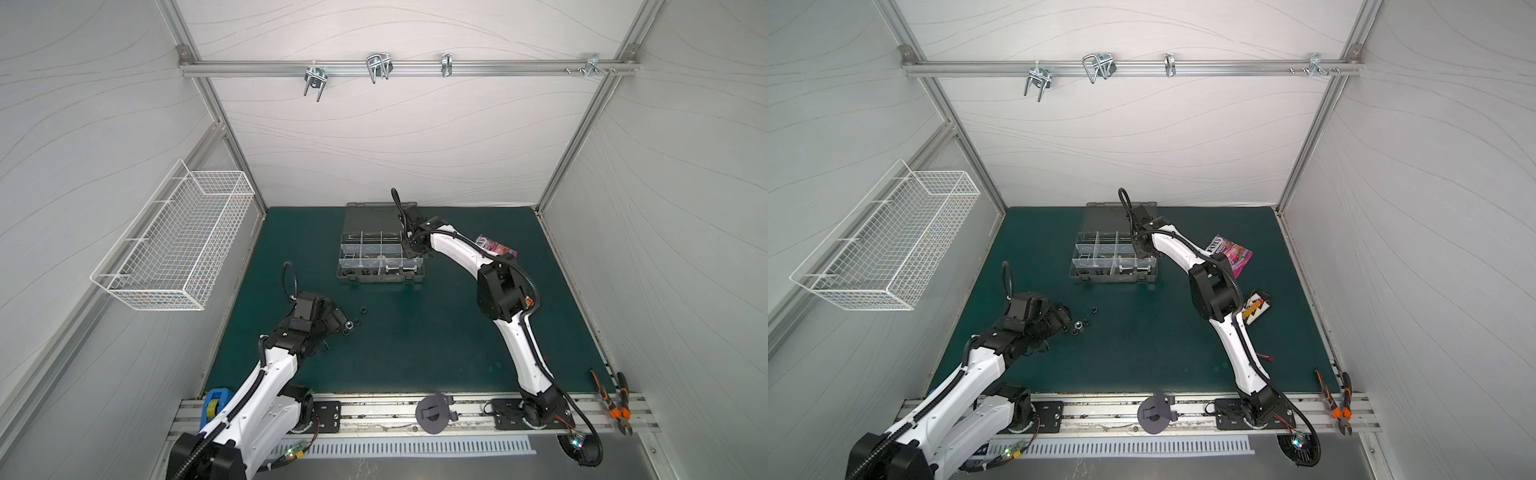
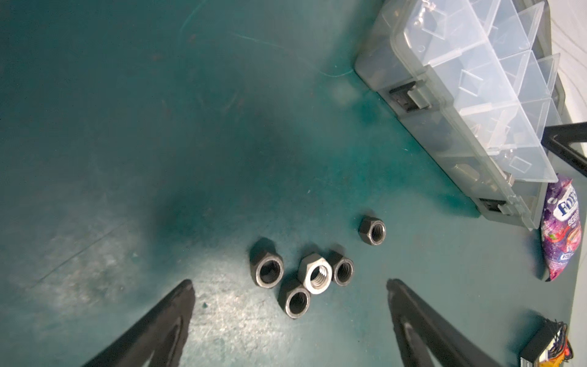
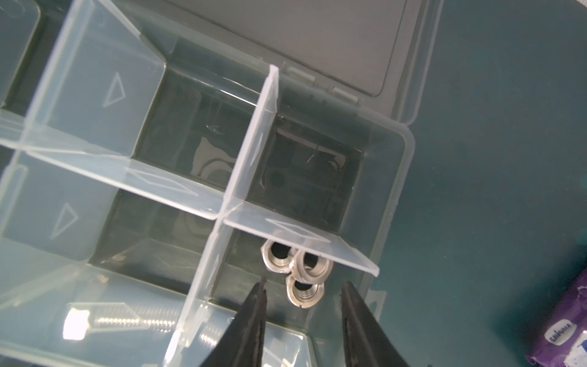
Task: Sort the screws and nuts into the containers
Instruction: 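Move the right gripper toward the charger board while the left gripper moves over the nuts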
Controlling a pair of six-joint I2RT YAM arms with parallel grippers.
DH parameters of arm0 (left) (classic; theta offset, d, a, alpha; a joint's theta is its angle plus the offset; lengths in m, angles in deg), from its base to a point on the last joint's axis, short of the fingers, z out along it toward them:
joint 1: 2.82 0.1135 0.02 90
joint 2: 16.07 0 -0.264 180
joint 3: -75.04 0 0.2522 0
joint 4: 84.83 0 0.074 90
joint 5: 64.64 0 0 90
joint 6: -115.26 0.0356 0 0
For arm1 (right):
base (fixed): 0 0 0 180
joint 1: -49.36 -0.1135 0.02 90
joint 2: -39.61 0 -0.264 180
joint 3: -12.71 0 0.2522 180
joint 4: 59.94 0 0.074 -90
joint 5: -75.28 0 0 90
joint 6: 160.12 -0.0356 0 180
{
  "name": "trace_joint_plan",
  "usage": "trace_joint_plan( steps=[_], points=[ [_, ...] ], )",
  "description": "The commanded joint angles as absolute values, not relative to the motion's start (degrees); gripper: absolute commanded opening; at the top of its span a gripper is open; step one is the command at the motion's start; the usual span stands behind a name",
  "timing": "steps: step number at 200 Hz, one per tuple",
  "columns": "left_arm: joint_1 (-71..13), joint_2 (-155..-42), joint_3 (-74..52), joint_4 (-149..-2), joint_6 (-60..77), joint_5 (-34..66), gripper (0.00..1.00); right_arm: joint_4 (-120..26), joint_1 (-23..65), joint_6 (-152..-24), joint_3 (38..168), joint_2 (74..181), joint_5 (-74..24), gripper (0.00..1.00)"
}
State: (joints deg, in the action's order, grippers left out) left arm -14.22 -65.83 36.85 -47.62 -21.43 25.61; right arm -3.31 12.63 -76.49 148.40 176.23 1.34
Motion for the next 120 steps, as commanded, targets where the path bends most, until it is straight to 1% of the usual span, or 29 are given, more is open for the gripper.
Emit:
trace_joint_plan(
  steps=[1,30,51,74,94,101,106,120],
  points=[
    [-14.0,-67.5,33.3,-49.1,-18.7,24.2,0.92,-2.9,12.8,-75.6,149.8,175.6,1.5,0.43],
    [-14.1,-70.9,31.3,-49.2,-16.3,22.5,0.87,-2.8,12.8,-75.9,147.9,172.1,1.9,0.49],
    [-14.2,-73.9,29.5,-49.3,-14.7,20.7,0.84,-3.7,12.9,-76.6,144.5,167.8,2.6,0.57],
    [-14.7,-77.3,28.2,-49.8,-13.9,19.3,0.78,-5.0,12.8,-78.2,139.0,162.1,3.7,0.67],
    [-16.0,-80.0,26.8,-50.1,-12.8,19.2,0.72,-6.2,12.8,-80.2,132.7,156.1,4.2,0.80],
    [-16.7,-81.0,26.2,-49.7,-12.4,19.7,0.71,-6.9,12.8,-80.9,130.5,154.0,4.3,0.87],
    [-17.3,-81.5,25.6,-49.2,-11.9,20.0,0.70,-7.3,12.9,-81.4,128.7,152.5,4.4,0.98],
    [-19.0,-83.2,23.9,-47.5,-10.0,21.4,0.69,-8.1,12.8,-82.7,124.8,148.5,5.2,0.99]
  ],
)
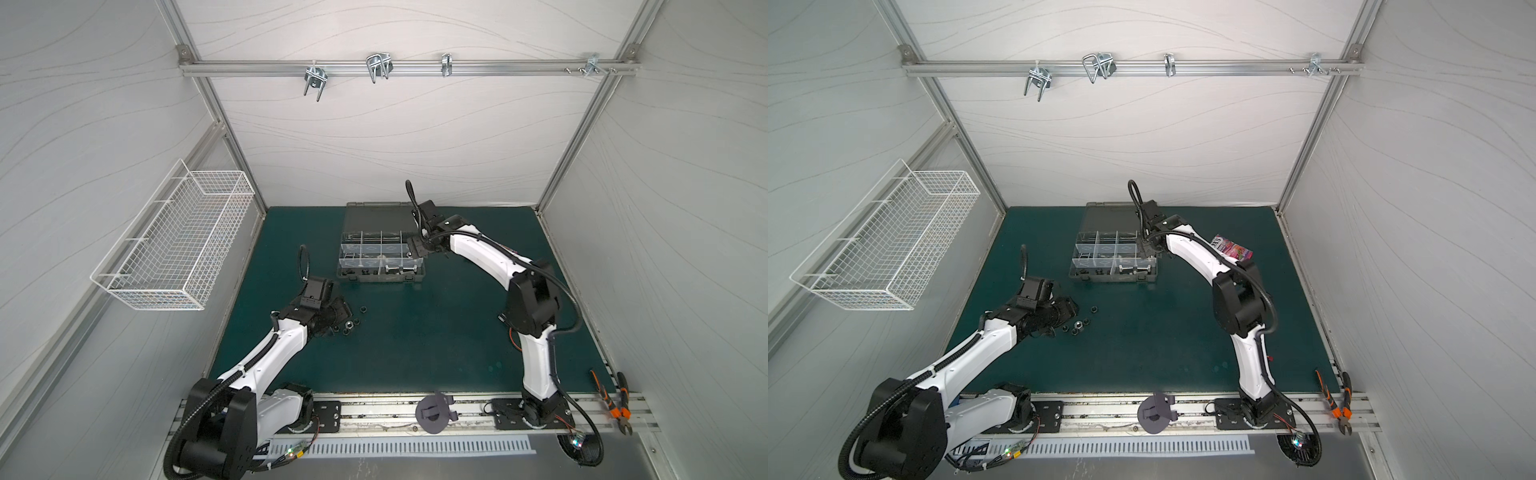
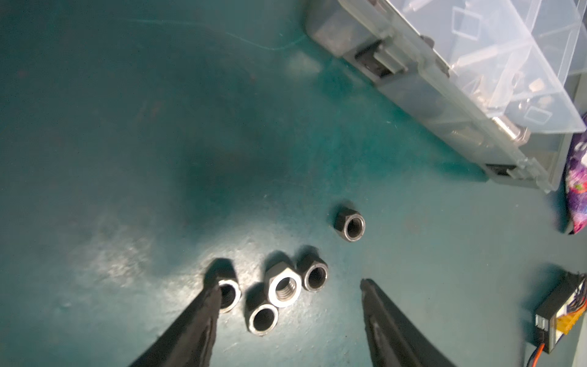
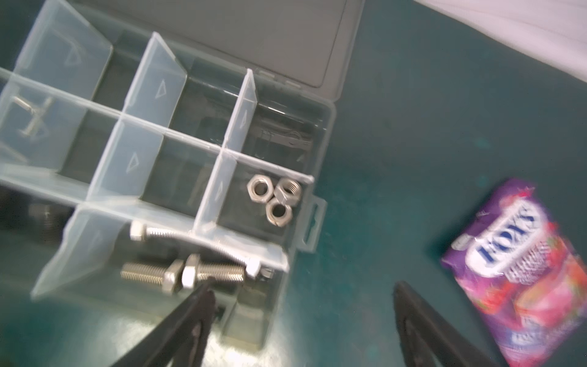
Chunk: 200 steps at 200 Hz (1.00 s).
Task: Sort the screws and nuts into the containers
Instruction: 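Move the right gripper toward the charger board while the left gripper moves over the nuts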
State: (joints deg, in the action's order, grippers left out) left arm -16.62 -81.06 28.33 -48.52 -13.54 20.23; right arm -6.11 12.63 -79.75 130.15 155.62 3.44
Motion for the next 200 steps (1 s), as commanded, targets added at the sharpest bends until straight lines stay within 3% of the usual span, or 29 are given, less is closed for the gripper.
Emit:
trace_joint_plan(
  steps=[1,32,120,200],
  points=[
    [-19.1,-83.3,23.8,-47.4,-9.9,21.5,0.69,-8.1,12.9,-82.8,124.5,148.3,5.3,0.99],
    [-21.4,-87.5,19.6,-41.4,-3.8,24.4,0.64,-8.2,12.9,-86.0,116.6,139.7,9.0,0.99],
    [-25.5,-98.2,14.3,-32.6,0.5,31.3,0.64,-4.7,14.0,-92.4,99.3,115.5,16.3,0.99],
    [-28.0,-101.7,12.1,-31.7,-0.1,34.7,0.63,-2.2,14.8,-93.8,96.7,109.0,18.5,0.99]
  ],
)
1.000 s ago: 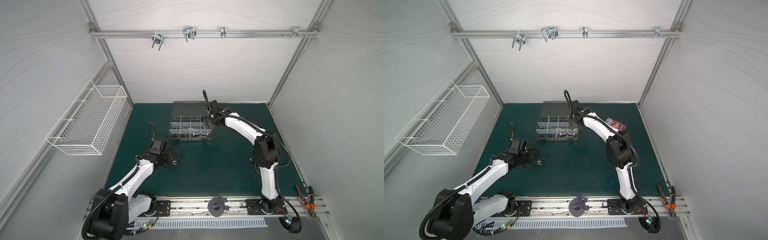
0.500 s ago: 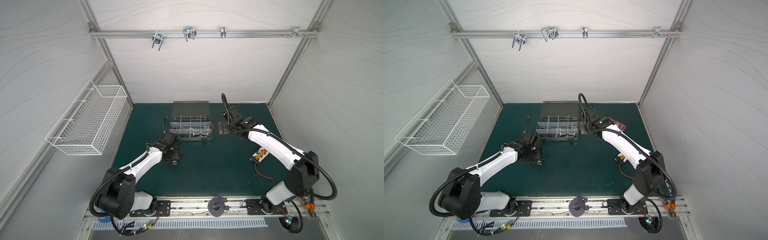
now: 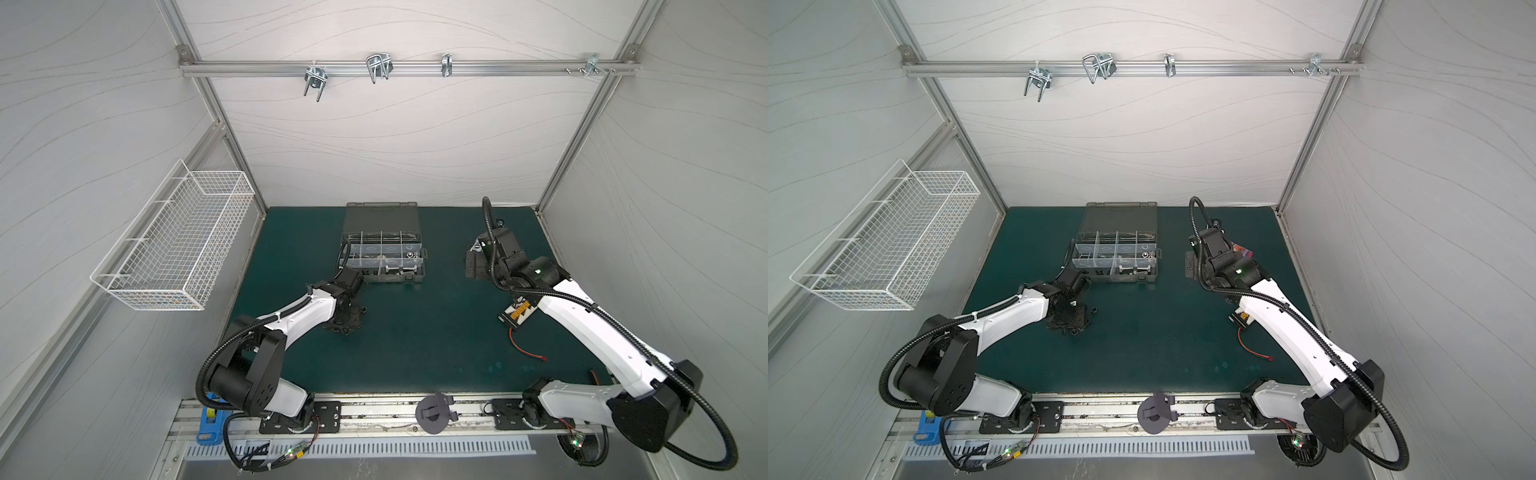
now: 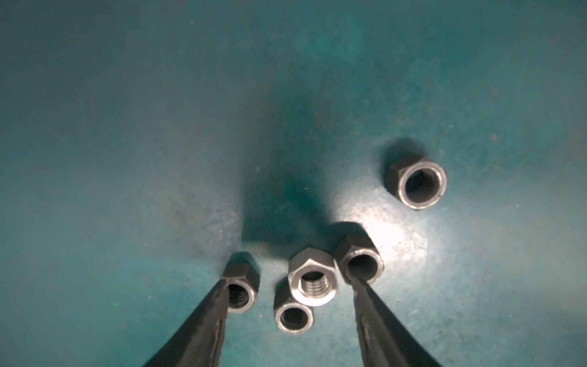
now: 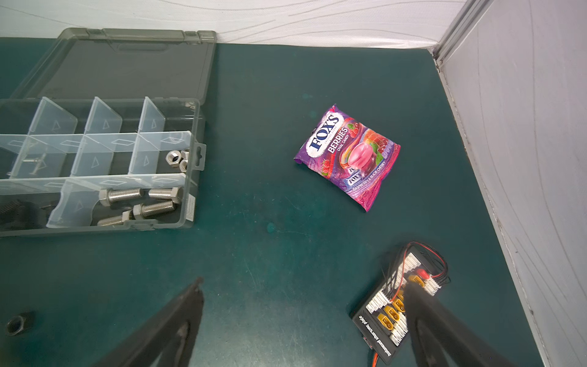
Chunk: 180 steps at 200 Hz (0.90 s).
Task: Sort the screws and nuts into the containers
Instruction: 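Move the right gripper toward the charger board while the left gripper moves over the nuts, then lower the left gripper onto the silver hex nut among the dark nuts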
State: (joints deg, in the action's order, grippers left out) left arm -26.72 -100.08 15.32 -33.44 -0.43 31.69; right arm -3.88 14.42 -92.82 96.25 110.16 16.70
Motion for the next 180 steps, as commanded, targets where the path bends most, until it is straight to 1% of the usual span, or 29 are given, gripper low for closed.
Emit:
trace_joint_plan(
  steps=[1,80,139,180],
  points=[
    [-28.1,-101.8,12.1,-31.7,-0.1,34.8,0.63,-2.2,14.8,-93.8,96.8,109.0,18.5,0.99],
    [-29.1,-107.1,7.9,-27.8,1.9,38.8,0.64,-1.7,14.7,-93.6,97.4,109.1,20.6,0.99],
    [-29.2,-105.5,8.6,-27.5,1.9,34.9,0.63,-1.1,15.3,-92.7,98.0,110.9,21.4,0.99],
    [-29.4,-101.5,10.1,-28.4,0.9,32.1,0.63,-0.9,15.6,-92.0,99.0,112.5,21.1,0.99]
  ],
)
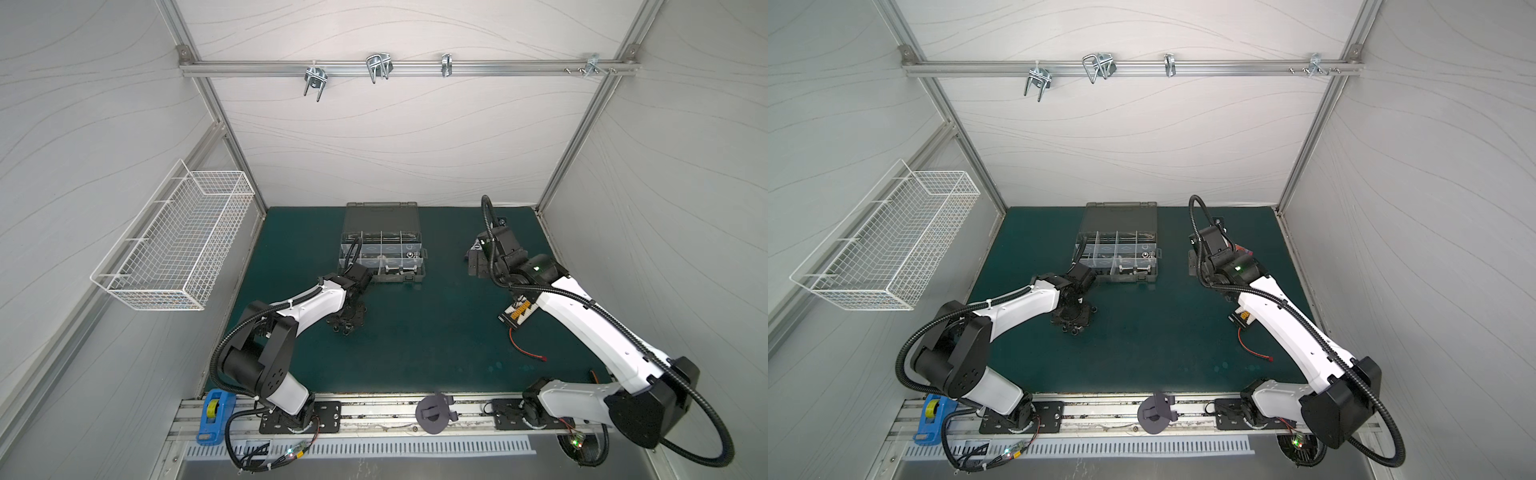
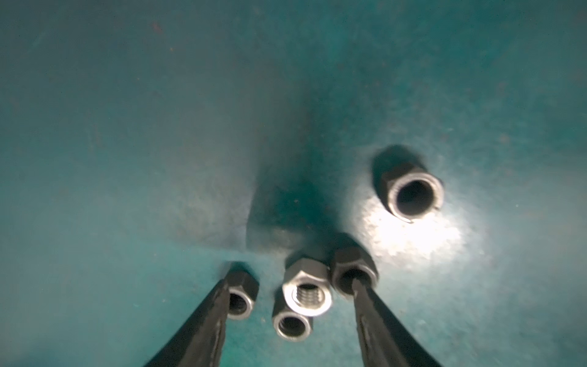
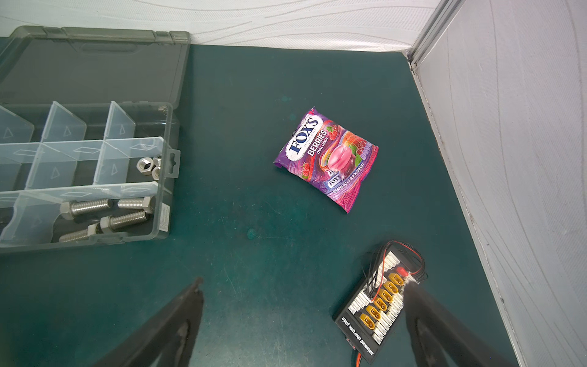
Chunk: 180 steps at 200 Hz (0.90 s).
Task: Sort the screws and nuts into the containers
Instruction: 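Lower the left gripper onto the silver hex nut among the dark nuts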
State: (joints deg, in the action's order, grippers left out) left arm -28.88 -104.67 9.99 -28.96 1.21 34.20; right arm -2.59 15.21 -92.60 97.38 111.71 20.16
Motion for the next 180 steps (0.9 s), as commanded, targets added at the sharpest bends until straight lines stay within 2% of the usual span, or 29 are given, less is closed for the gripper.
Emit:
trace_joint_plan(
  steps=[1,43,58,180],
  points=[
    [-29.4,-101.4,10.0,-28.4,0.9,32.1,0.63,-0.9,15.5,-92.0,99.0,112.6,21.1,0.99],
    [-29.4,-99.8,11.5,-27.8,0.3,31.1,0.61,-0.7,15.7,-92.1,98.4,112.5,20.7,0.99],
    [-29.4,-100.0,12.8,-28.8,-0.5,29.6,0.55,-0.4,15.6,-92.1,98.2,112.3,20.7,0.99],
    [-29.6,-105.9,14.7,-34.7,-2.1,30.6,0.52,0.8,15.9,-92.6,96.7,111.5,21.4,0.99]
  ],
)
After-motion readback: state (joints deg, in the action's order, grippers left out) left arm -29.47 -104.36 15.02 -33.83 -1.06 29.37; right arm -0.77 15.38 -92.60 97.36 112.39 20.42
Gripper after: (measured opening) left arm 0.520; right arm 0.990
